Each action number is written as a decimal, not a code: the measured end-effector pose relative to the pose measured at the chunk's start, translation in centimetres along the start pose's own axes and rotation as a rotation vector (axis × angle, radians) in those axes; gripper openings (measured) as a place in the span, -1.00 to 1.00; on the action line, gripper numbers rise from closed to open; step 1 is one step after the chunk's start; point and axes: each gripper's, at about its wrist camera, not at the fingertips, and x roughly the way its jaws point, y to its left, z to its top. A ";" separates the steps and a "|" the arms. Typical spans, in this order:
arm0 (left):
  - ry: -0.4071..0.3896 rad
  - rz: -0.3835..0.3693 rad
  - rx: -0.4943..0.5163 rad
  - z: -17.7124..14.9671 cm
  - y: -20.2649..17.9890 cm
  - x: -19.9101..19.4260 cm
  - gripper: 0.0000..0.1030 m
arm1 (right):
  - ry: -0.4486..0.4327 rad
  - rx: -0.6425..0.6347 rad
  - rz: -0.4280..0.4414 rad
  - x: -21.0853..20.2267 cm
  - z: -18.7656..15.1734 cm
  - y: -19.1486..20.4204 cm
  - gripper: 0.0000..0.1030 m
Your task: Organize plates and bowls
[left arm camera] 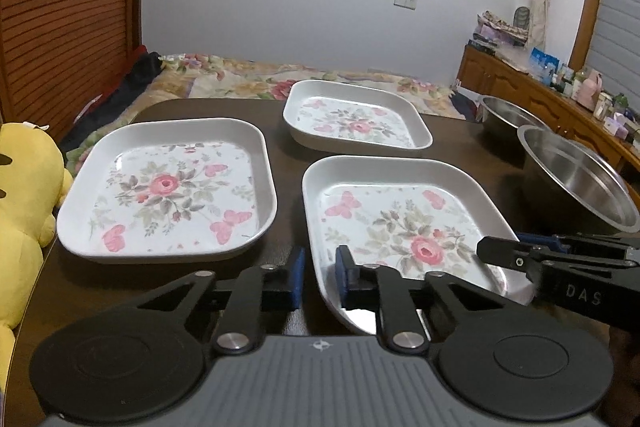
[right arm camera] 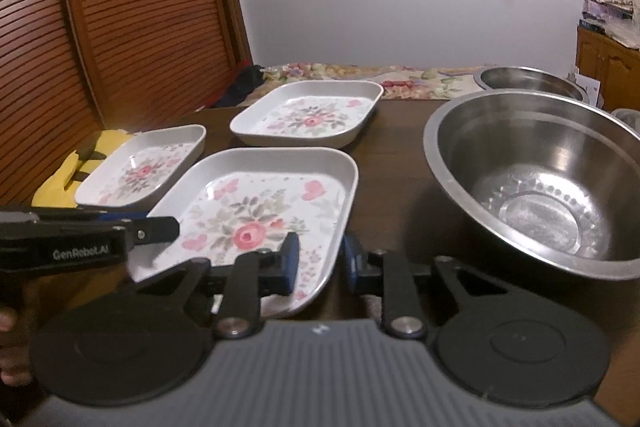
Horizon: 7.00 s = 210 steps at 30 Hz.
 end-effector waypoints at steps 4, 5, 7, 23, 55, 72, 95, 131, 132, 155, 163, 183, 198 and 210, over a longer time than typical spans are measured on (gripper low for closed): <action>-0.001 -0.007 0.001 0.1 0.1 0.2 -0.76 | 0.005 0.004 -0.001 0.2 0.1 0.0 -0.59; 0.003 -0.011 0.002 0.2 0.1 0.2 -0.79 | 0.005 0.006 0.000 0.3 0.1 0.0 -0.59; 0.011 -0.014 -0.008 0.3 0.2 0.1 -0.81 | 0.006 0.015 0.003 0.3 0.1 -0.2 -0.60; -0.014 -0.051 -0.032 -2.8 -0.2 -4.6 -0.82 | -0.002 0.069 0.084 -2.8 -1.1 -1.3 -0.77; 0.008 -0.046 0.004 -6.3 -0.1 -8.0 -0.82 | 0.005 0.049 0.151 -7.2 -5.6 1.0 -0.71; -0.055 -0.027 -0.015 -4.9 0.5 -9.6 -0.40 | -0.099 0.019 0.090 -9.3 -3.9 0.0 -0.71; -0.101 0.102 -0.037 2.6 11.8 -5.1 -0.08 | -0.028 -0.224 0.269 -0.6 8.4 8.0 -0.03; -0.011 0.059 -0.057 2.9 15.7 0.1 -0.66 | 0.265 -0.213 0.242 10.7 7.8 10.9 -0.60; -0.010 0.061 -0.055 2.9 15.6 0.1 -0.66 | 0.264 -0.214 0.242 10.7 7.8 10.9 -0.61; -0.049 0.061 -0.025 4.0 13.0 -2.8 -0.74 | 0.212 -0.196 0.246 8.0 8.7 10.1 -0.74; -0.083 0.038 0.019 4.4 9.4 -5.5 -0.74 | 0.154 -0.184 0.234 3.9 9.3 8.2 -0.74; -0.108 -0.005 0.073 3.0 3.2 -10.8 -0.73 | 0.062 -0.160 0.214 -4.4 8.0 4.4 -0.74; -0.065 -0.026 0.085 0.7 1.3 -11.2 -0.74 | 0.063 -0.135 0.209 -6.9 4.9 3.0 -0.74; -0.026 -0.043 0.079 -1.4 0.4 -10.9 -0.74 | 0.083 -0.095 0.199 -7.6 2.2 1.7 -0.74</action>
